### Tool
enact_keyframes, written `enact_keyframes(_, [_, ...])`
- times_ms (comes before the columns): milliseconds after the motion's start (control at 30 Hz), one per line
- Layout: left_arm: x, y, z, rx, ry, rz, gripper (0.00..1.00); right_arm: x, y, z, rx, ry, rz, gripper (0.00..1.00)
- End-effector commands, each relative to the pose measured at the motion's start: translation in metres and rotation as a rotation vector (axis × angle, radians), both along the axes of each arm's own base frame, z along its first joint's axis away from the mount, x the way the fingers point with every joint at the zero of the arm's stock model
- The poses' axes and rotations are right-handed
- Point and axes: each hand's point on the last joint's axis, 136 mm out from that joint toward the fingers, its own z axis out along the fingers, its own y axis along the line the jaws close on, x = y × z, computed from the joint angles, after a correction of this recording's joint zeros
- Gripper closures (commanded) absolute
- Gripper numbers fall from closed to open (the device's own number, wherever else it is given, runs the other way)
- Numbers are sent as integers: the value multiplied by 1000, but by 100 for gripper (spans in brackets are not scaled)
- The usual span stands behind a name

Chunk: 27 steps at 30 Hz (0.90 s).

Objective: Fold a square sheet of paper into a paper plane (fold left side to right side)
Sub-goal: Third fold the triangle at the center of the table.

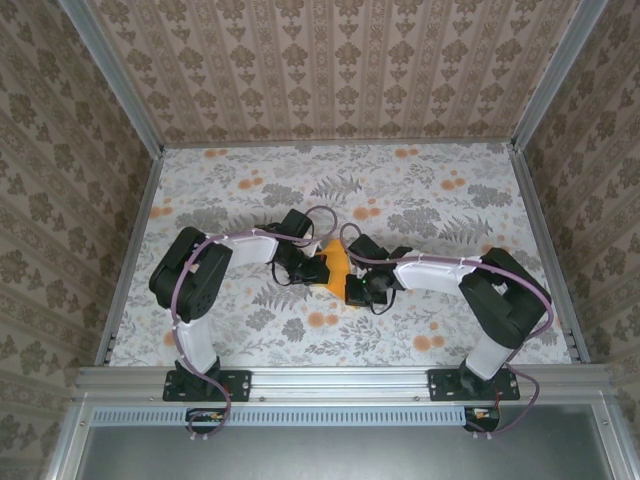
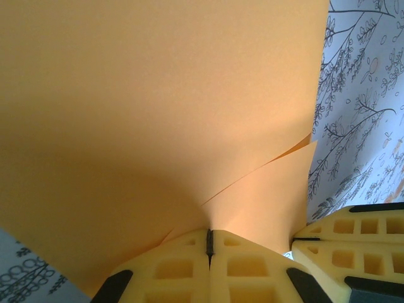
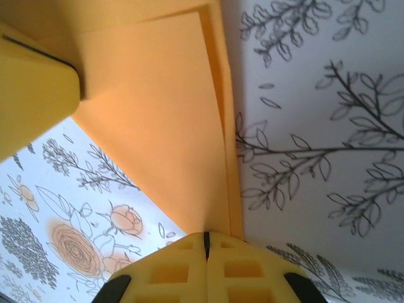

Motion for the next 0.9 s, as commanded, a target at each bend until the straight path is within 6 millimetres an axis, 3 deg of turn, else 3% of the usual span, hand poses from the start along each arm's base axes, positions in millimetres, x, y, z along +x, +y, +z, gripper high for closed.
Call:
enact_keyframes(0, [-5,27,-36,171,12,10,99,-33,-37,-14,-135,103,10,100])
enact_keyframes(200, [-4,25,-33,167,7,10,99,-34,-42,-2,-109,80,18,100])
enact_keyframes(367, [-3,22,-30,158,0,6,99,-11,-21,38,47,-32,-9,100])
enact_keyframes(467, [-3,20,-29,157,-2,1,99,3,-2,49,150,-65,-37,100])
enact_keyframes(567, [-3,19,-28,154,-4,-1,99,13,13,40,179,-50,-43,100])
enact_keyframes(700, [-2,17,-27,151,-7,-2,99,22,19,25,154,-31,-43,100])
enact_keyframes(867, [-1,12,-21,128,-17,-6,97,15,8,0,68,27,-42,100])
